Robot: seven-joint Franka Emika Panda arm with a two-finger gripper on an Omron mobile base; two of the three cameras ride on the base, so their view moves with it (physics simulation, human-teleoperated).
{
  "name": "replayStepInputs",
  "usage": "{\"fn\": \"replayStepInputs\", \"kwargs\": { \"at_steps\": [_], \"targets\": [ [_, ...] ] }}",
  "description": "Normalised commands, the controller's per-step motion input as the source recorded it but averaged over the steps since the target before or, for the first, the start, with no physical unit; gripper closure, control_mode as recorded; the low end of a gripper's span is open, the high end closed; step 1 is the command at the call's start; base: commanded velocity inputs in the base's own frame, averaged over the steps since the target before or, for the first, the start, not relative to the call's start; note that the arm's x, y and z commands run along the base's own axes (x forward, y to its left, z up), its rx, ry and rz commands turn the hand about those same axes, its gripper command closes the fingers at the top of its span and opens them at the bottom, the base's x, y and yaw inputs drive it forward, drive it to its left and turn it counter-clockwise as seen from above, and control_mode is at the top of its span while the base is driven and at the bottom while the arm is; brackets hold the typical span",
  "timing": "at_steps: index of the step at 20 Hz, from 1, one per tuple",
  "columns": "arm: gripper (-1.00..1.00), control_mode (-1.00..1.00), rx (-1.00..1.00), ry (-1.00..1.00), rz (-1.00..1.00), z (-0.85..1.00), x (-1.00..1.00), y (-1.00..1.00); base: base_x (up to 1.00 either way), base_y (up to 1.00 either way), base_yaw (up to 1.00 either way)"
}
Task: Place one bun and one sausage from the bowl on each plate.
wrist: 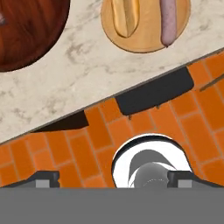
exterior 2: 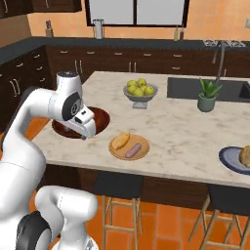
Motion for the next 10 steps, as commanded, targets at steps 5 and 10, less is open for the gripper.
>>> {"fn": "replayStepInputs", "kwargs": {
  "at_steps": [5,10],
  "targets": [
    [-1.0,1.0,0.0,0.0,0.0,0.0,0.0,0.0,0.51,0.97,0.06],
    [-1.0,-1.0,-0.03,0.0,0.01,0.0,0.8,0.01,0.2,0.13,0.0]
  ]
}}
